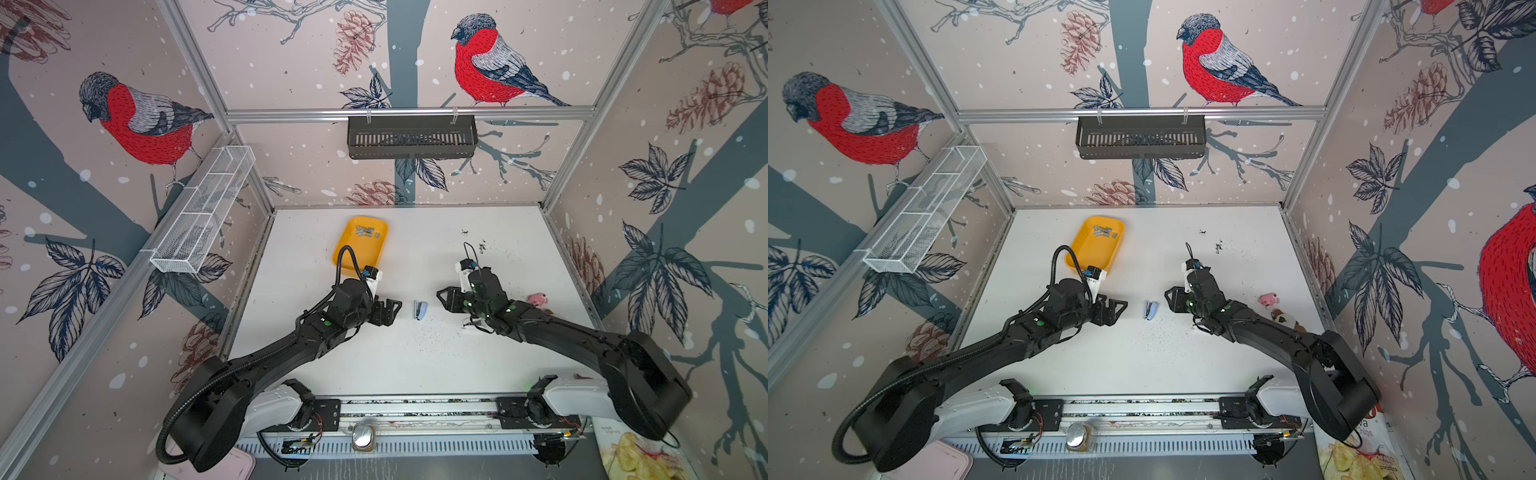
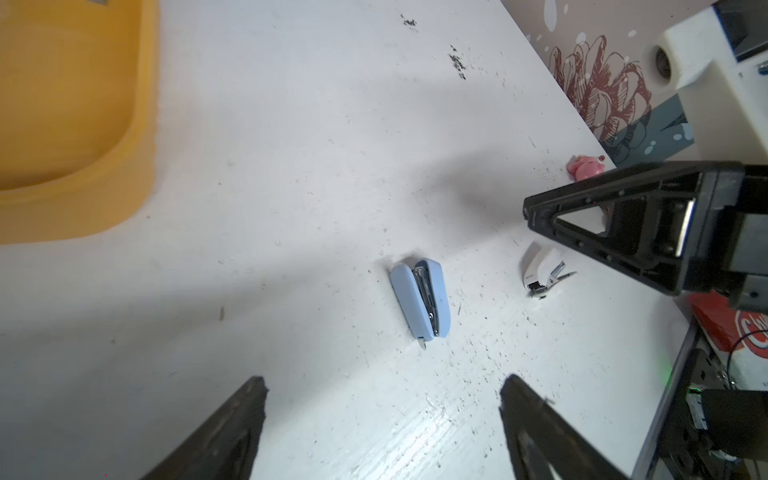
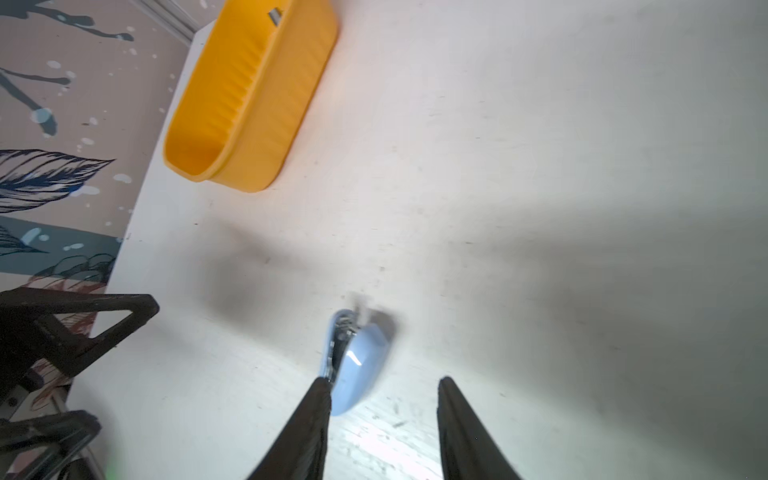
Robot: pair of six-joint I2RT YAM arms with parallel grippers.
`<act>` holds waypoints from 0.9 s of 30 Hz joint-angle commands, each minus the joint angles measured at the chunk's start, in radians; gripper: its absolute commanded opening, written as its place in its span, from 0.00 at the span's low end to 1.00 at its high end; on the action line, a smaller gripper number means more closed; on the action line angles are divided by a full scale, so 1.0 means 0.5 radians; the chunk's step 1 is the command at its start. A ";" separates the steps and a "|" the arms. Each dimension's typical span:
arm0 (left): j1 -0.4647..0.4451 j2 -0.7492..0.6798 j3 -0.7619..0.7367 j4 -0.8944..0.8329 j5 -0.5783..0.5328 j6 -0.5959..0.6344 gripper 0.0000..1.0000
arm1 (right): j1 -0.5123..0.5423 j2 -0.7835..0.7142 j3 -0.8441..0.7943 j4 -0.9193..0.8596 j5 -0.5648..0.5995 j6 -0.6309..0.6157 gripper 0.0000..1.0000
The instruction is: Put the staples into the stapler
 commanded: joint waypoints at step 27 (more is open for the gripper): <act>-0.260 1.071 0.796 -0.372 -0.068 -0.047 0.33 | -0.126 -0.519 -0.219 -0.254 0.143 -0.220 0.41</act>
